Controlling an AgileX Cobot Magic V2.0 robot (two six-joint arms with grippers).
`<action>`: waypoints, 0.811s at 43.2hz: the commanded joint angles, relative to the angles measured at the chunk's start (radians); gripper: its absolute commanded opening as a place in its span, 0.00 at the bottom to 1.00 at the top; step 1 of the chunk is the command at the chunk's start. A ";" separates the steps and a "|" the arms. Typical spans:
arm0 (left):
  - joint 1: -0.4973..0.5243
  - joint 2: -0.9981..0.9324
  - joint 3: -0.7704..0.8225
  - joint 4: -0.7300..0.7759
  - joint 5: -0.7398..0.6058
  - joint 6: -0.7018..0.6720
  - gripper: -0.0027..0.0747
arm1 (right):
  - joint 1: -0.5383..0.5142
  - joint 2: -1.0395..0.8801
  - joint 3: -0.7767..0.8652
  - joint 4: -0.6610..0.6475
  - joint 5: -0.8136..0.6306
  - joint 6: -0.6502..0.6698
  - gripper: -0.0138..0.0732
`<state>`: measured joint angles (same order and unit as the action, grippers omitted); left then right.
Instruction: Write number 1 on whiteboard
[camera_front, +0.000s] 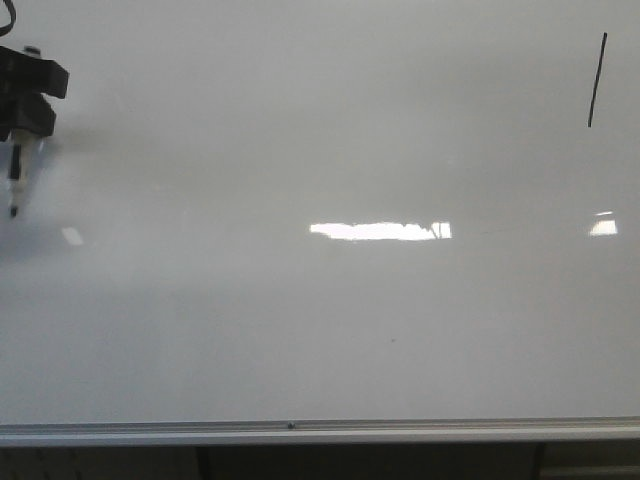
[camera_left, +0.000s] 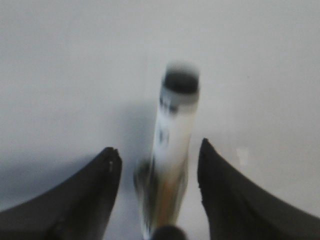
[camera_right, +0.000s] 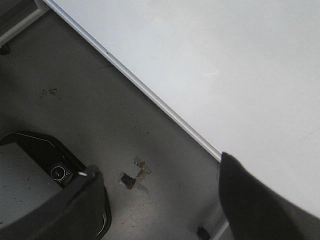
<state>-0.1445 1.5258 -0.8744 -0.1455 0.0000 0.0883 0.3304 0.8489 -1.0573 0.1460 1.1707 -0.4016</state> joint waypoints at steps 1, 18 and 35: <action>-0.001 -0.032 -0.034 -0.010 -0.068 -0.010 0.67 | -0.005 -0.008 -0.022 0.016 -0.064 0.029 0.75; -0.001 -0.288 -0.137 0.168 0.457 -0.010 0.67 | -0.005 -0.011 -0.022 -0.093 -0.060 0.297 0.75; -0.001 -0.864 0.044 0.166 0.695 -0.012 0.67 | -0.005 -0.124 0.113 -0.198 -0.253 0.470 0.75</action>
<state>-0.1445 0.7970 -0.8545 0.0367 0.7367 0.0883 0.3297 0.7702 -0.9629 -0.0384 1.0486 0.0597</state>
